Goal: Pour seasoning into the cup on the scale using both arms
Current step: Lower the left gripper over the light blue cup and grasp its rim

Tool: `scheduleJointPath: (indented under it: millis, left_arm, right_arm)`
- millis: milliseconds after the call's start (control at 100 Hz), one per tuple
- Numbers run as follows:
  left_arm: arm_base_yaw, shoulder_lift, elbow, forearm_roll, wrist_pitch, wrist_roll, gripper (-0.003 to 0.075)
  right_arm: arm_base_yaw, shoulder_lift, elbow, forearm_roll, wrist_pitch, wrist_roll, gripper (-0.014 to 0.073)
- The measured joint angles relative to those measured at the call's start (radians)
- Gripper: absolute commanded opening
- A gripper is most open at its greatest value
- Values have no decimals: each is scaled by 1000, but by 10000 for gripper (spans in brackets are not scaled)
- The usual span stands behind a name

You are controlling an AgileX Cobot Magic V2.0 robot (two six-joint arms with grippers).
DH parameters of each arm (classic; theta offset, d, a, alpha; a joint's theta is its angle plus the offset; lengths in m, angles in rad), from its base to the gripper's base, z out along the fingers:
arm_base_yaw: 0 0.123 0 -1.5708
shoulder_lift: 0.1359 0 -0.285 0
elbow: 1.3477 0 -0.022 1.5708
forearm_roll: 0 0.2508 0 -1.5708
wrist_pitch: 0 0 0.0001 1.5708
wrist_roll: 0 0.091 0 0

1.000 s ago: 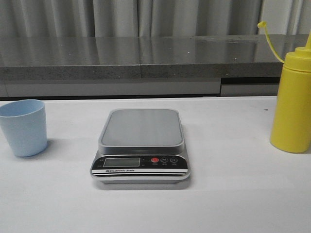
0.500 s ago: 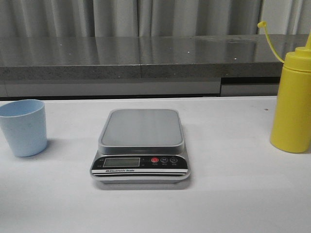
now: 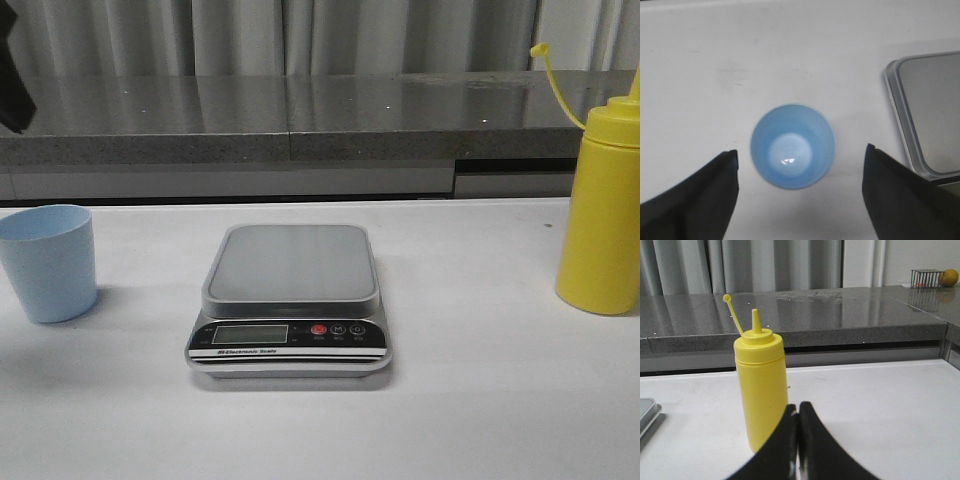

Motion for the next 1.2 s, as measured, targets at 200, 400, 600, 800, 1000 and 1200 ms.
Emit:
scheduleJointPath:
  millis: [200, 400, 600, 800, 1000, 1200]
  left_arm:
    - [-15, 110, -57, 35, 35, 0, 500]
    - [22, 146, -67, 78, 45, 0, 491]
    - [50, 221, -71, 91, 21, 0, 491]
    - [51, 321, -73, 96, 6, 0, 491]
    - [51, 364, -73, 96, -14, 0, 405]
    - [51, 364, -75, 96, -35, 0, 144]
  right_arm:
    - [0, 0, 0, 0, 0, 0, -68]
    - [0, 0, 0, 0, 0, 0, -68]
    - [0, 0, 0, 0, 0, 0, -68]
    - [0, 0, 0, 0, 0, 0, -68]
    - [0, 0, 0, 0, 0, 0, -68]
    - [0, 0, 0, 0, 0, 0, -68]
